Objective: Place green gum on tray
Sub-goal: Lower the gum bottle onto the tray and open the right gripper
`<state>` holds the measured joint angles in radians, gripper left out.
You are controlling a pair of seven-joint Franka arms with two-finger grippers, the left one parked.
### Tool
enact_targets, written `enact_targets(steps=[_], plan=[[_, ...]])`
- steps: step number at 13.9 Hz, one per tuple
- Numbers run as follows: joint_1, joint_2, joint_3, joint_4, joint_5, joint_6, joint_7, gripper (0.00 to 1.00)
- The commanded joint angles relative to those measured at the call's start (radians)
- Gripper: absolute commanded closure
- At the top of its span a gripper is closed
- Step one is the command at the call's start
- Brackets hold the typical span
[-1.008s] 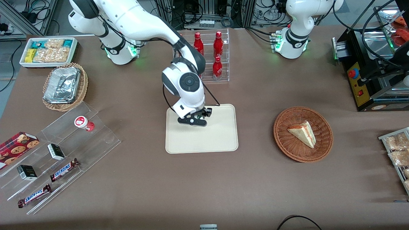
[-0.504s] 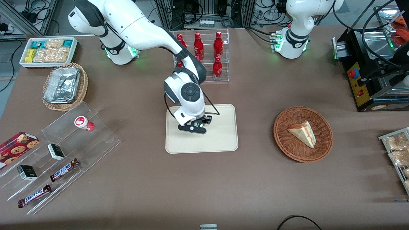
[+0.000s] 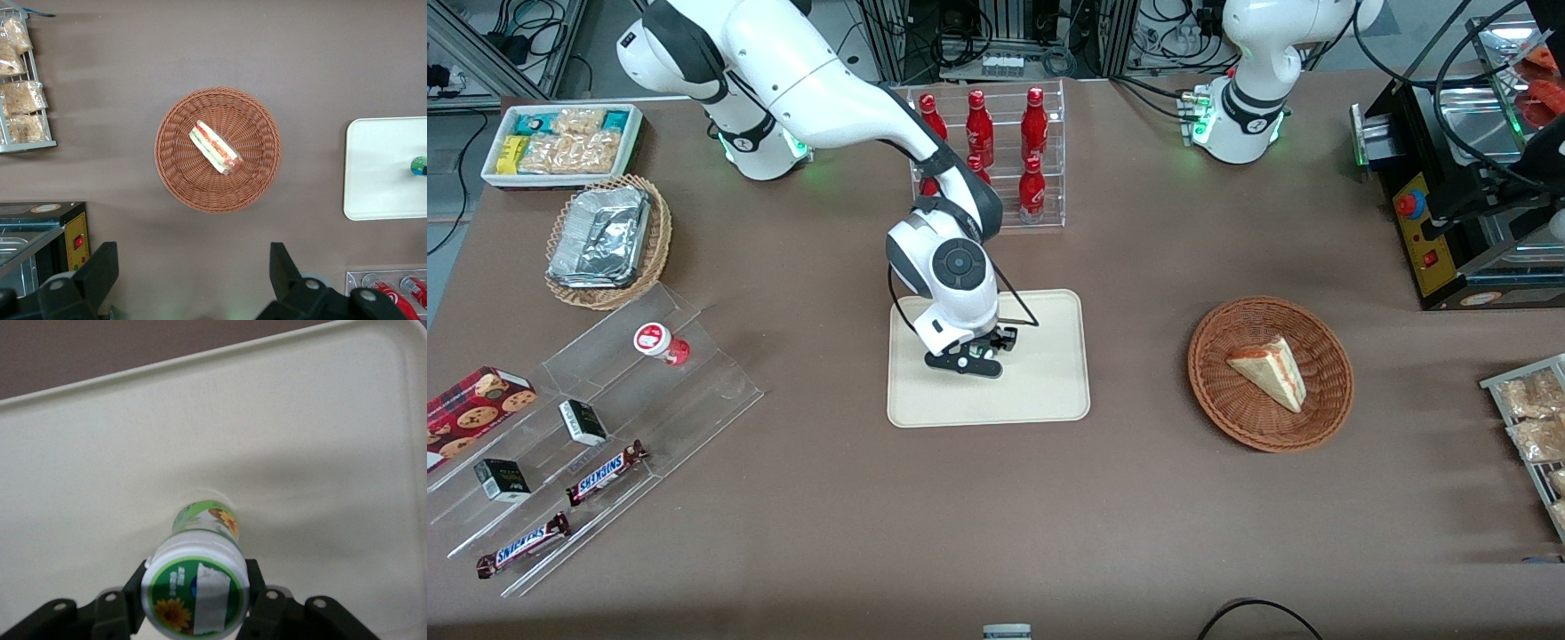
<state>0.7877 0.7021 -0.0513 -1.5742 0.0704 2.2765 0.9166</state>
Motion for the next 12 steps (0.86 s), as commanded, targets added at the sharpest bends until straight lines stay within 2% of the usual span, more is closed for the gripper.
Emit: enact_targets(steps=[1, 9, 12], plan=[[-0.004, 0.023, -0.002, 0.029, 0.026, 0.014, -0.033, 0.00], [-0.016, -0.024, -0.005, 0.028, 0.025, -0.009, -0.088, 0.00], [-0.021, -0.070, -0.005, 0.028, 0.020, -0.092, -0.142, 0.00]])
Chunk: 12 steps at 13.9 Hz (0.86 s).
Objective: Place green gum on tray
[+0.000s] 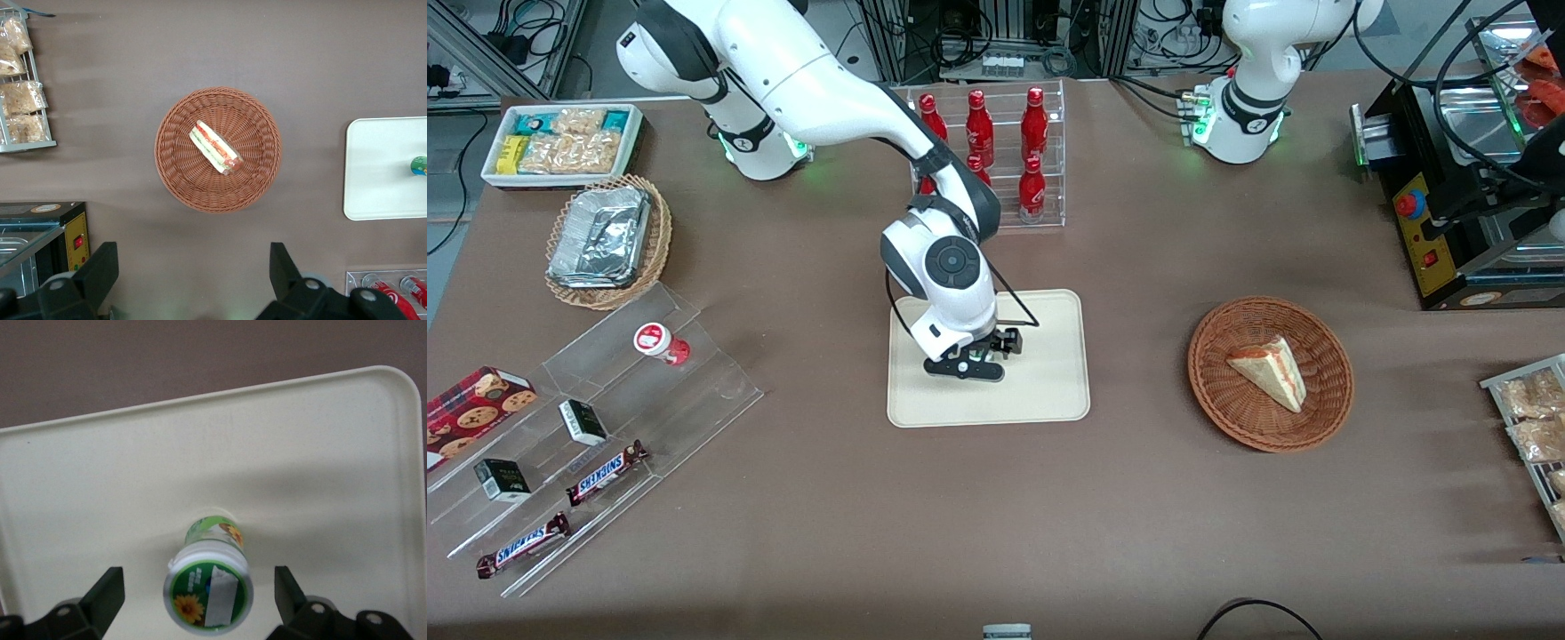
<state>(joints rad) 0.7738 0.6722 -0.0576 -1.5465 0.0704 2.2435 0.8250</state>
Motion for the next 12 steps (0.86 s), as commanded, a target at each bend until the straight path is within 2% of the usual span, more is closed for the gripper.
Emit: enact_targets(steps=[1, 6, 12], plan=[[-0.019, -0.063, 0.001, 0.002, 0.019, -0.096, -0.070, 0.00], [-0.117, -0.189, 0.002, 0.002, 0.026, -0.306, -0.275, 0.00], [-0.270, -0.279, 0.001, 0.000, 0.028, -0.472, -0.547, 0.00]])
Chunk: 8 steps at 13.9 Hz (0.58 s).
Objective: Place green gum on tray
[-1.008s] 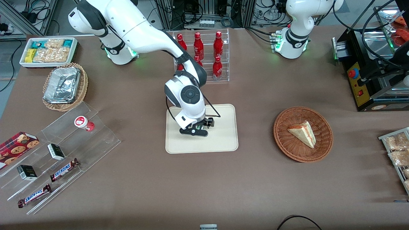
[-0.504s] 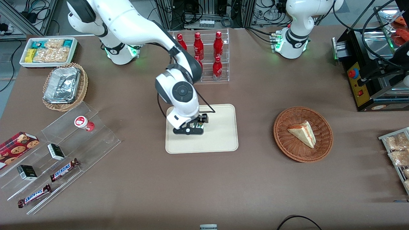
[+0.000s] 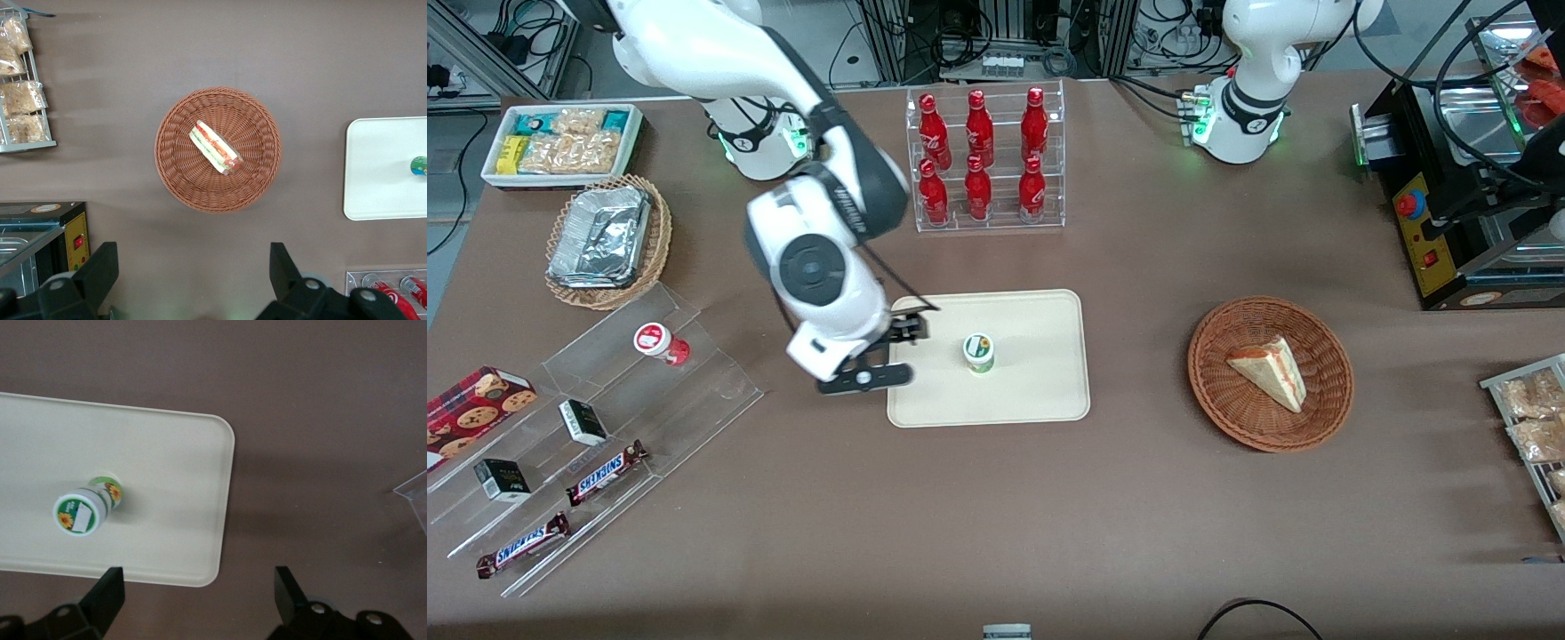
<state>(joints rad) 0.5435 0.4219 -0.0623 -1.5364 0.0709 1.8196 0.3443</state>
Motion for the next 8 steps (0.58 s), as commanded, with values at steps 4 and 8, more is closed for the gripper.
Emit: enact_targets(steps=[4, 8], plan=[[-0.169, -0.109, 0.007, -0.034, 0.027, -0.114, -0.260, 0.00], [-0.296, -0.198, 0.010, -0.083, 0.020, -0.151, -0.280, 0.00]])
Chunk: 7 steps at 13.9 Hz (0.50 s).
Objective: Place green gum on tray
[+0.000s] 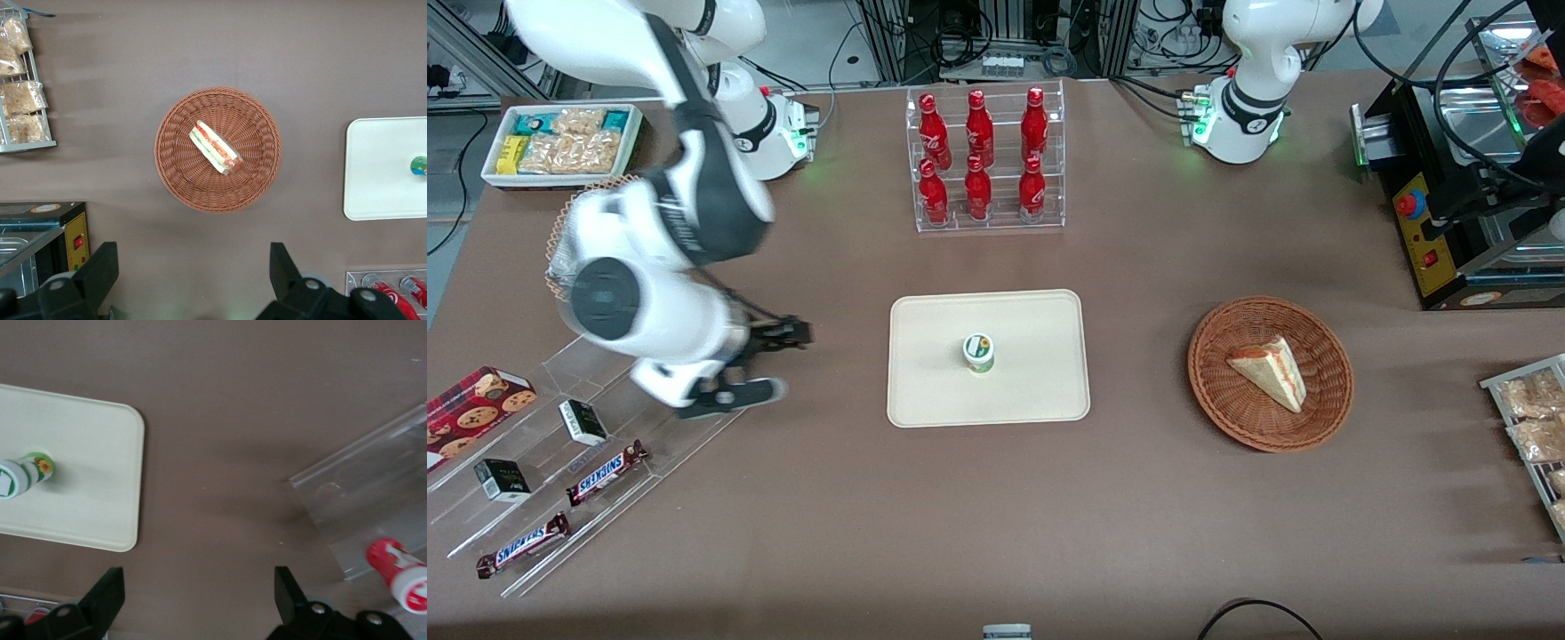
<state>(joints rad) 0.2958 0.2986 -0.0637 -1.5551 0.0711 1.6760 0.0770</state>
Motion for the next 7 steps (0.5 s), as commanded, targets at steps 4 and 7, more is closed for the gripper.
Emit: enact_targets(steps=[4, 7], plan=[[-0.171, -0.170, 0.016, -0.128, 0.018, -0.009, -0.045, 0.00], [-0.245, -0.223, 0.016, -0.164, 0.015, -0.013, -0.078, 0.00]])
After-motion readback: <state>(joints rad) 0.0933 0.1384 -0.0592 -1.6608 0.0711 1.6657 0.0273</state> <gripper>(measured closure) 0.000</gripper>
